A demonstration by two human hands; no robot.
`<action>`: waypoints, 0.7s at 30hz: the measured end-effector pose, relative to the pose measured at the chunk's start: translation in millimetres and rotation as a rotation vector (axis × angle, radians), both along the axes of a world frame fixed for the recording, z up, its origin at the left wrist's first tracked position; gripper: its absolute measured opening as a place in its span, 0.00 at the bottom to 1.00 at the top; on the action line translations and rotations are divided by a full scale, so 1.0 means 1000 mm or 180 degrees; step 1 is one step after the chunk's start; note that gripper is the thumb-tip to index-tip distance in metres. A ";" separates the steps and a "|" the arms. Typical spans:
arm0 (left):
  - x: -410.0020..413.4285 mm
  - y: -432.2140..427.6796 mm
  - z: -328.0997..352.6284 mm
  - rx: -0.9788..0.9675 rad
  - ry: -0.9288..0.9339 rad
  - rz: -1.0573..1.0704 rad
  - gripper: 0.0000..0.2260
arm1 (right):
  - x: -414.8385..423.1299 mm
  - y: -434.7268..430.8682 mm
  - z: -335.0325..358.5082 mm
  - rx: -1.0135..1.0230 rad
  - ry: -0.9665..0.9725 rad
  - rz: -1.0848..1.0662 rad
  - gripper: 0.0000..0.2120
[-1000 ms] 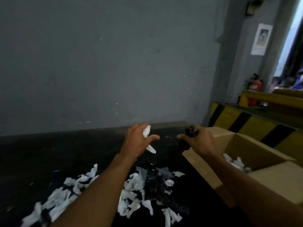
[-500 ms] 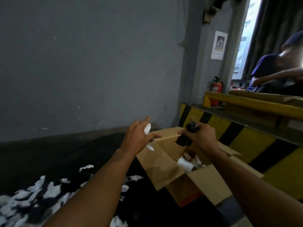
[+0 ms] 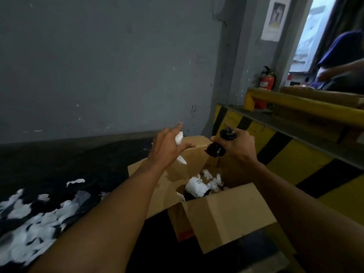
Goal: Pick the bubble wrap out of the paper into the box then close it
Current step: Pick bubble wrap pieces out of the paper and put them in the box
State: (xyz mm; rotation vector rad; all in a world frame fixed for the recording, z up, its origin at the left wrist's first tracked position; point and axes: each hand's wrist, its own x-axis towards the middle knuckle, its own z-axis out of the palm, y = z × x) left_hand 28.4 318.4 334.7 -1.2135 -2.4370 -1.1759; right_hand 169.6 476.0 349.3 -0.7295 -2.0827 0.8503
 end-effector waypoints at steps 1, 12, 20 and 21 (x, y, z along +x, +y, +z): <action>-0.004 0.008 -0.003 -0.0020 -0.0013 -0.0003 0.38 | -0.004 0.009 -0.004 -0.0023 -0.0017 0.0001 0.31; -0.052 0.087 -0.053 -0.0300 -0.0195 0.0158 0.38 | -0.054 0.084 -0.057 -0.0152 -0.0117 -0.0024 0.22; -0.064 0.112 -0.096 -0.0540 -0.0485 0.0739 0.36 | -0.097 0.131 -0.107 -0.0344 -0.0406 0.0295 0.18; -0.063 0.115 -0.099 -0.0577 -0.0501 0.0829 0.36 | -0.100 0.136 -0.111 -0.0354 -0.0449 0.0384 0.16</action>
